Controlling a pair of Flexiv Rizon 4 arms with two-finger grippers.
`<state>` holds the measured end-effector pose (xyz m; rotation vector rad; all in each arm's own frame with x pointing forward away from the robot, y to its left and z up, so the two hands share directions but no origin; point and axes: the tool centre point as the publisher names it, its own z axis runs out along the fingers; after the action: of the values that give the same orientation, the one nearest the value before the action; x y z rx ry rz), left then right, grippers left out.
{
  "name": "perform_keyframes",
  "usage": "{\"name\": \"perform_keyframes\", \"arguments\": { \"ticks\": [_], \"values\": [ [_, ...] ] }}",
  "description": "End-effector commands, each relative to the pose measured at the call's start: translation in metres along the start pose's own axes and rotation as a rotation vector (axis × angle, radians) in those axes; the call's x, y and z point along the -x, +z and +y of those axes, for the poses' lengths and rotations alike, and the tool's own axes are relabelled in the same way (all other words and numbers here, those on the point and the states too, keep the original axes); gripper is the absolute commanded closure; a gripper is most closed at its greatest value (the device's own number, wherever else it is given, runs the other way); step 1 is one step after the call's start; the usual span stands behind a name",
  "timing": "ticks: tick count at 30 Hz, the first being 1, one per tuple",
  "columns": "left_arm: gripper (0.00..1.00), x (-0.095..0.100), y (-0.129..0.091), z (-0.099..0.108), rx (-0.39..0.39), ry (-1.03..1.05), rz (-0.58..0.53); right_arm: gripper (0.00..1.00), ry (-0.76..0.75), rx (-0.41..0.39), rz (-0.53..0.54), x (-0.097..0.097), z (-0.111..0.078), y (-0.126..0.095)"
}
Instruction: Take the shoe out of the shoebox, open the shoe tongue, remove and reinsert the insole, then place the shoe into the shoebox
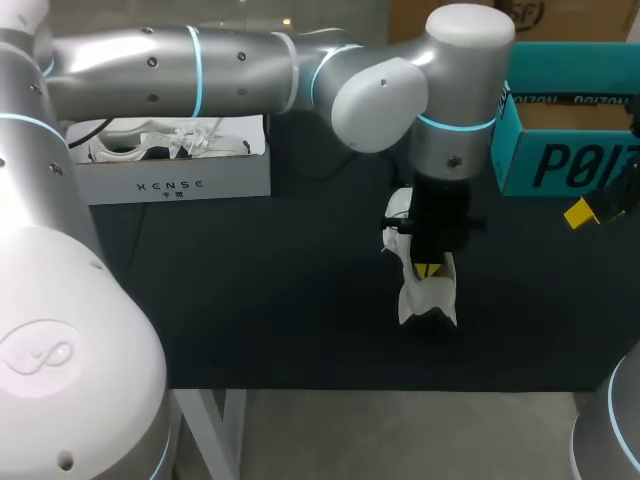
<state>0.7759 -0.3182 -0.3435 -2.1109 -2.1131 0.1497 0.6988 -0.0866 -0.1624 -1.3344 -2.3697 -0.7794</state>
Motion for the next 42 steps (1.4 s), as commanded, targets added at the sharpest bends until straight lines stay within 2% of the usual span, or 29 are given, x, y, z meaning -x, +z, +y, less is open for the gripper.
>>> {"name": "perform_keyframes", "arguments": {
  "ticks": [1, 16, 42],
  "values": [
    [1.0, 0.002, 0.001, 0.001, -0.002, -0.001, 0.007, 0.0, 0.002, -0.001, -0.001, 0.0, 0.0, 0.0],
    [1.0, -0.009, 0.004, 0.005, -0.005, -0.021, 0.023, 0.0, 0.002, -0.001, -0.001, 0.0, 0.0, 0.0],
    [1.0, 0.002, 0.027, 0.015, -0.038, -0.001, 0.04, 0.0, 0.002, -0.001, -0.001, 0.0, 0.0, 0.0]
  ]
}}
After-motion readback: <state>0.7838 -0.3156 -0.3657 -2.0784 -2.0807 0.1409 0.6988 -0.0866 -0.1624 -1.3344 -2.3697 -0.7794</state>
